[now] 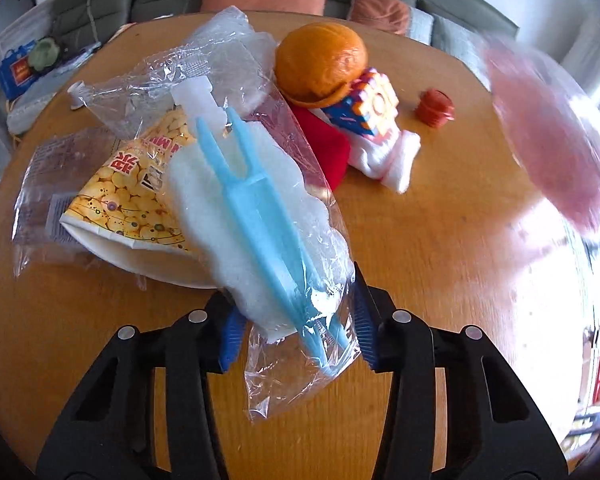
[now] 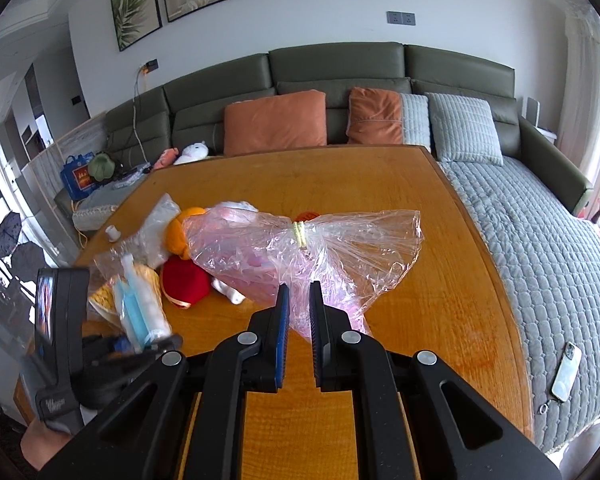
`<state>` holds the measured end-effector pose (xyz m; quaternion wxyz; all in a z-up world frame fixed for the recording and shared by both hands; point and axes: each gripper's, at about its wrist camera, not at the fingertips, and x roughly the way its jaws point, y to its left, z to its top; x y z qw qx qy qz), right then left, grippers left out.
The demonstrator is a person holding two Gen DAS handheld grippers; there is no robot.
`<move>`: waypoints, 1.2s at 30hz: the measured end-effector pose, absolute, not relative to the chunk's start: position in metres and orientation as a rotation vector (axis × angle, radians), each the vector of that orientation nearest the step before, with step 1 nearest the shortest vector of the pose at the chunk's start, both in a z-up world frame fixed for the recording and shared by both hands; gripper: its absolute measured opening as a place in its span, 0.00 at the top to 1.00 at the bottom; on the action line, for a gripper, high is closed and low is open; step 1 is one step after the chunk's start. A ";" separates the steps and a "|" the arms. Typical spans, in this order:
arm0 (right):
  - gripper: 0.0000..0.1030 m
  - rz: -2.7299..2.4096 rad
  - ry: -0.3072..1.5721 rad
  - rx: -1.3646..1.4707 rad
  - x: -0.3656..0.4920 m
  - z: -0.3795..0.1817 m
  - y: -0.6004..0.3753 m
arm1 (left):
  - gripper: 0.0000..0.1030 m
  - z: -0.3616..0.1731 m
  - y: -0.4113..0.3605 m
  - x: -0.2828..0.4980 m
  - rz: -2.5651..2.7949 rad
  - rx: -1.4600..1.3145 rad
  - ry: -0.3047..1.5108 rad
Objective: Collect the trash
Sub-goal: 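Grasp the clear bag with blue fork using the left tool while the right tool holds the pink bag, then carry both held bags off the table to the black trash bin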
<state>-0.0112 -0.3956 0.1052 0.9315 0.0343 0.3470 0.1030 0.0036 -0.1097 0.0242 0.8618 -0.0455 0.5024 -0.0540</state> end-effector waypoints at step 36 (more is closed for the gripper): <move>0.89 0.529 0.660 0.008 -0.007 0.140 -0.260 | 0.57 0.071 -0.019 -0.090 -0.127 -0.123 0.904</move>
